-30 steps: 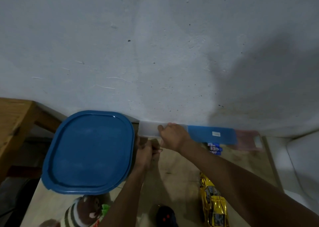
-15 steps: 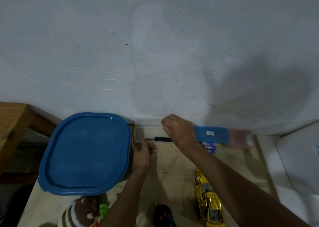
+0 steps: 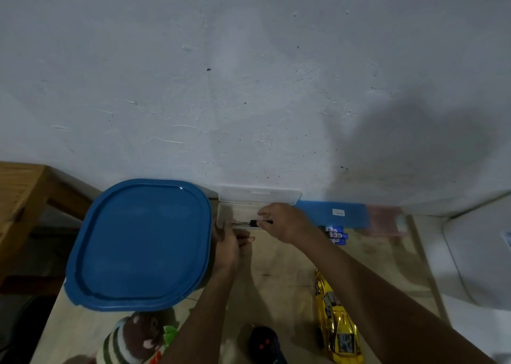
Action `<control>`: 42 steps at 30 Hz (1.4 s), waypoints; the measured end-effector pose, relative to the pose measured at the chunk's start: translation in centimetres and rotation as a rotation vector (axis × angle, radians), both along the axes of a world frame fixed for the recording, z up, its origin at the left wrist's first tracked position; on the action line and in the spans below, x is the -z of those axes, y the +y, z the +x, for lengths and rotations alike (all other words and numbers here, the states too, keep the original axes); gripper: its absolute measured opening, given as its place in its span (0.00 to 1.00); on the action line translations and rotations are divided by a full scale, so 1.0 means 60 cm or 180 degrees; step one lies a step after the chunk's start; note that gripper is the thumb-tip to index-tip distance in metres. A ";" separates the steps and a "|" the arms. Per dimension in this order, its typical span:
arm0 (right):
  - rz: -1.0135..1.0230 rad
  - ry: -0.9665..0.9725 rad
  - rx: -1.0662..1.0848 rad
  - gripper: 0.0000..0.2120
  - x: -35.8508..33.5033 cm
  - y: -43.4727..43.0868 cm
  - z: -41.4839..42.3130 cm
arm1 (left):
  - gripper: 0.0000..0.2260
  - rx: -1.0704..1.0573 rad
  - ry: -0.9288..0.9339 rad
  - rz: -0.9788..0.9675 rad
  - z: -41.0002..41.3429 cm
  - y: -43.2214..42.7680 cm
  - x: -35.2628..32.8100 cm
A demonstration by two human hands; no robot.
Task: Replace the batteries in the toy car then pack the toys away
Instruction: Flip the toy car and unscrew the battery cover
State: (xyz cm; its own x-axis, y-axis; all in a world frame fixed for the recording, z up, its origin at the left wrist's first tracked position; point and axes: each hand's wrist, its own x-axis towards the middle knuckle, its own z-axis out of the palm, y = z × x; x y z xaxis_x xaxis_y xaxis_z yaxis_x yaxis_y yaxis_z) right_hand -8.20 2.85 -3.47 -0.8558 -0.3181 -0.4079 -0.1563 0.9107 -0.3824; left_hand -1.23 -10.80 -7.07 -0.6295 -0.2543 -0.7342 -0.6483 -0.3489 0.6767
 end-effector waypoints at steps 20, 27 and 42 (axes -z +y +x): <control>-0.0437 -0.0081 0.0086 0.07 -0.068 0.031 0.060 | 0.27 -0.0018 -0.0127 0.0080 -0.004 -0.005 0.007; -0.1087 0.0177 0.1031 0.08 -0.089 0.138 0.204 | 0.23 0.0210 -0.0177 -0.0201 -0.002 0.001 -0.012; -0.0882 0.0082 0.2089 0.14 0.069 0.347 0.273 | 0.42 0.2315 -0.0115 -0.1946 0.151 0.246 -0.095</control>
State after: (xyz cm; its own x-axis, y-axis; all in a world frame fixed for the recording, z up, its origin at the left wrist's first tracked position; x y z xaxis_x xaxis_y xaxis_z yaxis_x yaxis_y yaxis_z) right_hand 8.19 23.67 -7.61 -0.9146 0.1772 -0.3636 0.3789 0.6897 -0.6170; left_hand 7.80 3.97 -1.35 -0.7644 -0.1557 -0.6257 -0.5913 0.5563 0.5839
